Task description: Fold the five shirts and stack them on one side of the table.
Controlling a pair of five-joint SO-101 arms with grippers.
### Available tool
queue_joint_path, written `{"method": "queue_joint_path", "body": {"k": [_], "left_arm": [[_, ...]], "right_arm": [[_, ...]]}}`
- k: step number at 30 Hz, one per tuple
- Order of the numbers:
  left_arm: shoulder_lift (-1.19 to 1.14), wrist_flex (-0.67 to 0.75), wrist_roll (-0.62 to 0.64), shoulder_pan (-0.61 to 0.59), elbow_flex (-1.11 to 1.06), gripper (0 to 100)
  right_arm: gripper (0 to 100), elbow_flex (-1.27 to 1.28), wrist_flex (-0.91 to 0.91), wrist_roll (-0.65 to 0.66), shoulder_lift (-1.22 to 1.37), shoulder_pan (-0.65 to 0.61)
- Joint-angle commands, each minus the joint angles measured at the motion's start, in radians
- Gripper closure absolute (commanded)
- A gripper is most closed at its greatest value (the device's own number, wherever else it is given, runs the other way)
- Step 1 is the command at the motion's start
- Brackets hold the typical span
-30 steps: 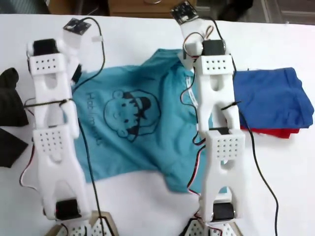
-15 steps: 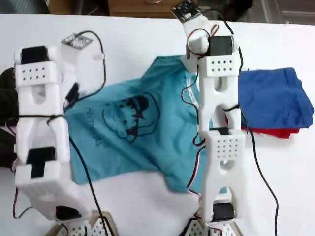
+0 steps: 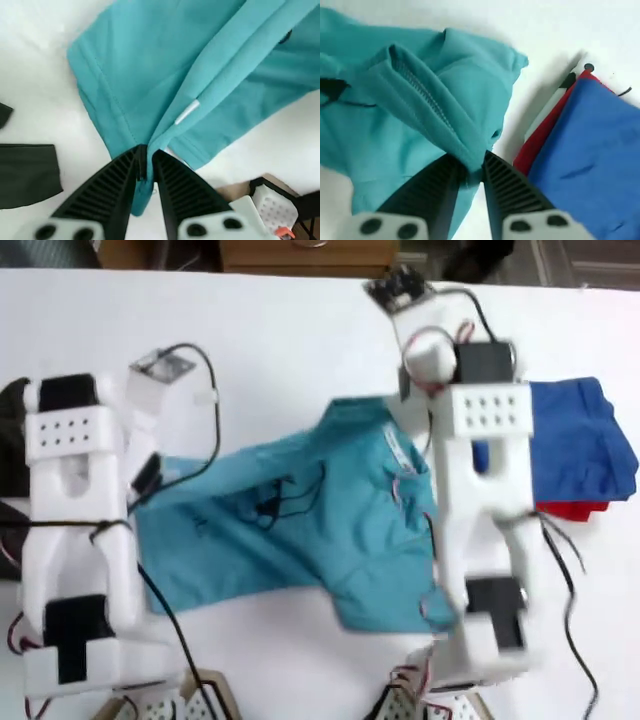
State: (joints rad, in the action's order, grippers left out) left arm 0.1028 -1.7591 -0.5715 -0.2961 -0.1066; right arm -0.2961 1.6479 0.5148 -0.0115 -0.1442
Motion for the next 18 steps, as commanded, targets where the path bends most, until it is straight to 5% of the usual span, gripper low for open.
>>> {"method": "queue_joint_path", "body": {"k": [1, 7, 18], "left_arm": [[0.074, 0.037, -0.006, 0.011, -0.088, 97], [0.138, 0.052, -0.048, 0.031, -0.246, 97], [0.184, 0.172, -0.049, 0.031, -0.515, 97]], "right_arm": [[97.9, 0.39, -0.119, 0.038, -0.302, 0.013], [97.9, 0.895, -0.249, 0.114, -0.708, 0.042], [97.9, 1.267, -0.255, 0.199, -0.997, 0.084]]}}
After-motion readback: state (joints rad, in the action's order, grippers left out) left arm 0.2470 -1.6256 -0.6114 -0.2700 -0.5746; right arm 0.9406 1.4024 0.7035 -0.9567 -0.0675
